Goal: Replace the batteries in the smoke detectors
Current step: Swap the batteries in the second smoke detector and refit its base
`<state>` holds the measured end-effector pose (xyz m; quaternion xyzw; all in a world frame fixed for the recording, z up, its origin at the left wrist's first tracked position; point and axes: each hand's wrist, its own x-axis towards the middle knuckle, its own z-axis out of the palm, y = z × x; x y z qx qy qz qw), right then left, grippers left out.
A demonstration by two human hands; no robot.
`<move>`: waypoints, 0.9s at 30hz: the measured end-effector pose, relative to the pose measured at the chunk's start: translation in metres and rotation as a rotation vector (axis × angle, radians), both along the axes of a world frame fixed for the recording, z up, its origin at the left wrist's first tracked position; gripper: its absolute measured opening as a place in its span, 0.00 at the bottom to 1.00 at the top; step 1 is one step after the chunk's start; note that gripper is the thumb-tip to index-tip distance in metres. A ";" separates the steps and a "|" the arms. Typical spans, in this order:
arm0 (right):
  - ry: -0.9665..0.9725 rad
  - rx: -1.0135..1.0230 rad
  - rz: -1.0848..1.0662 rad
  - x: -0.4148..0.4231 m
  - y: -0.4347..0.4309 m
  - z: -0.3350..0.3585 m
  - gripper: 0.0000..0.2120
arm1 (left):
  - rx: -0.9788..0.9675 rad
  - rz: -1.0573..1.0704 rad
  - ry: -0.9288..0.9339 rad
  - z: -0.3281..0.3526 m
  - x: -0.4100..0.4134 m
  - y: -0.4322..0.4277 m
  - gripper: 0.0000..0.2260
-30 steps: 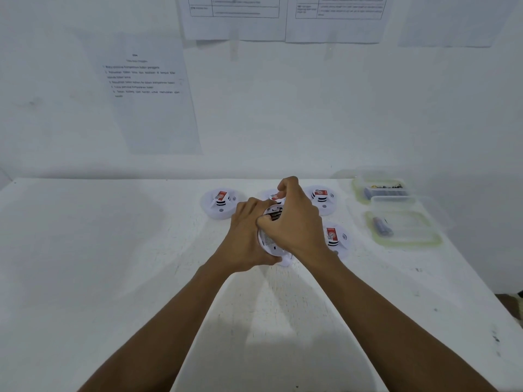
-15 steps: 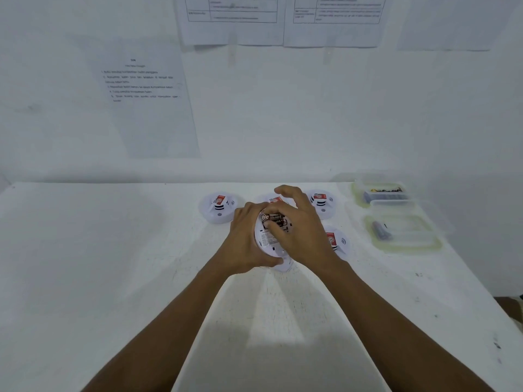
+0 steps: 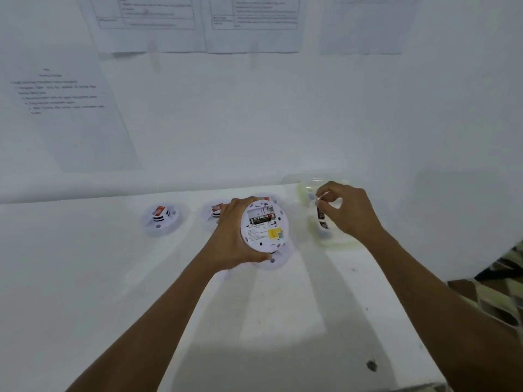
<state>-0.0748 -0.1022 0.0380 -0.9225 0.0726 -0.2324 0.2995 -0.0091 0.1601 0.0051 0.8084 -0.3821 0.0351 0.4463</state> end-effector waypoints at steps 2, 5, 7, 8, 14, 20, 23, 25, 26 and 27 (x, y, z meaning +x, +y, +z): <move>0.118 -0.043 -0.053 0.001 -0.035 -0.006 0.03 | -0.005 0.001 0.004 0.000 -0.005 -0.015 0.47; 0.332 -0.094 -0.068 0.008 -0.064 -0.016 0.04 | 0.016 0.016 0.010 -0.002 -0.012 -0.032 0.47; 0.415 -0.127 -0.037 0.014 -0.071 -0.025 0.04 | 0.023 0.021 0.009 -0.004 -0.018 -0.041 0.47; 0.445 -0.135 -0.020 0.019 -0.072 -0.029 0.04 | 0.019 0.022 0.010 -0.005 -0.021 -0.044 0.47; 0.568 -0.071 0.081 0.037 -0.073 -0.040 0.05 | 0.026 0.063 0.028 -0.012 -0.038 -0.057 0.46; 0.484 0.010 0.065 0.020 -0.071 -0.030 0.07 | 0.035 0.074 0.019 -0.016 -0.041 -0.060 0.45; 0.225 0.226 0.119 -0.003 -0.045 -0.013 0.05 | 0.019 0.076 0.009 -0.017 -0.039 -0.066 0.45; 0.095 0.337 0.167 -0.019 -0.021 -0.006 0.04 | -0.001 0.078 -0.004 -0.018 -0.038 -0.072 0.45; 0.073 0.357 0.172 -0.025 -0.011 -0.006 0.03 | -0.009 0.083 -0.013 -0.018 -0.038 -0.076 0.44; 0.062 0.373 0.161 -0.029 -0.002 -0.009 0.03 | -0.016 0.090 -0.027 -0.019 -0.039 -0.080 0.43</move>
